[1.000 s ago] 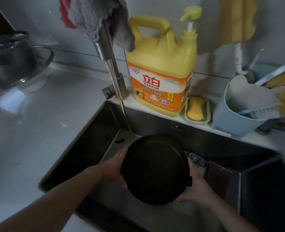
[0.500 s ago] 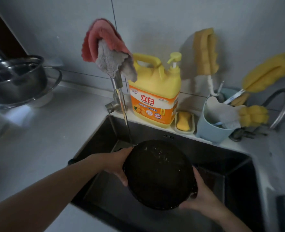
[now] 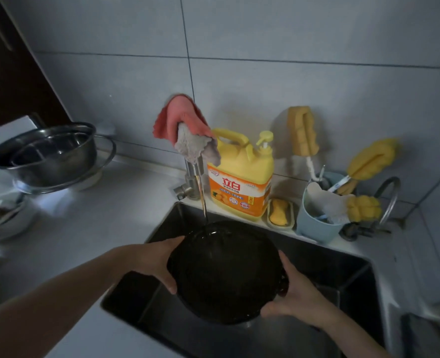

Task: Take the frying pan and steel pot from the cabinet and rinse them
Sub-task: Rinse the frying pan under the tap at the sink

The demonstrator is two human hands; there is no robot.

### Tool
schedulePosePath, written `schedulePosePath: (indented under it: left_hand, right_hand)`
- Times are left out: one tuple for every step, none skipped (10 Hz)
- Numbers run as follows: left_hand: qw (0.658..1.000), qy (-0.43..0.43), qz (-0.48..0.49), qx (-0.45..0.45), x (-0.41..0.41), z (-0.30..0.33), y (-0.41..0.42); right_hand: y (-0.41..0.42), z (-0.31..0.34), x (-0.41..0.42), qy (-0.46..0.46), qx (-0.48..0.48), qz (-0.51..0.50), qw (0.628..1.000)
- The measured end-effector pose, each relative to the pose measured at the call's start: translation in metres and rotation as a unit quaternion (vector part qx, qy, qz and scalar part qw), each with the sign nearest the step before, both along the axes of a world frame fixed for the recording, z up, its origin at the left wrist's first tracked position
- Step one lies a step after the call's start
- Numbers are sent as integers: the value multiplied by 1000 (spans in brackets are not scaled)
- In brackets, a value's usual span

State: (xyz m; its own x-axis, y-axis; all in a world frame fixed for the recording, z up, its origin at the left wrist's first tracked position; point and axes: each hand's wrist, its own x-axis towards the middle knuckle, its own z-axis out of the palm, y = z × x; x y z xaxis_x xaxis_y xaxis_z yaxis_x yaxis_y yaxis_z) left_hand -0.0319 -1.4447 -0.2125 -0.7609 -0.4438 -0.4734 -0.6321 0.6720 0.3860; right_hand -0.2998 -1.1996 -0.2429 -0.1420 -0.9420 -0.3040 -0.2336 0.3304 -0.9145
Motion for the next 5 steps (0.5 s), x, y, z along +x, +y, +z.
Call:
schedulePosePath:
  left_hand:
    - [999, 7, 33, -7, 4, 15, 5]
    - [998, 6, 48, -29, 24, 11, -4]
    - [995, 34, 81, -53, 35, 24, -8]
    - [997, 36, 43, -61, 33, 43, -10]
    - [995, 56, 36, -70, 29, 47, -5]
  right_hand:
    - [-4, 5, 4, 14, 25, 18, 999]
    - [-5, -3, 17, -6, 17, 9, 1000]
    - [-10, -12, 33, -26, 20, -8, 999]
    - [-21, -19, 43, -21, -19, -20, 999]
    - [-30, -17, 41, 5, -54, -27, 998]
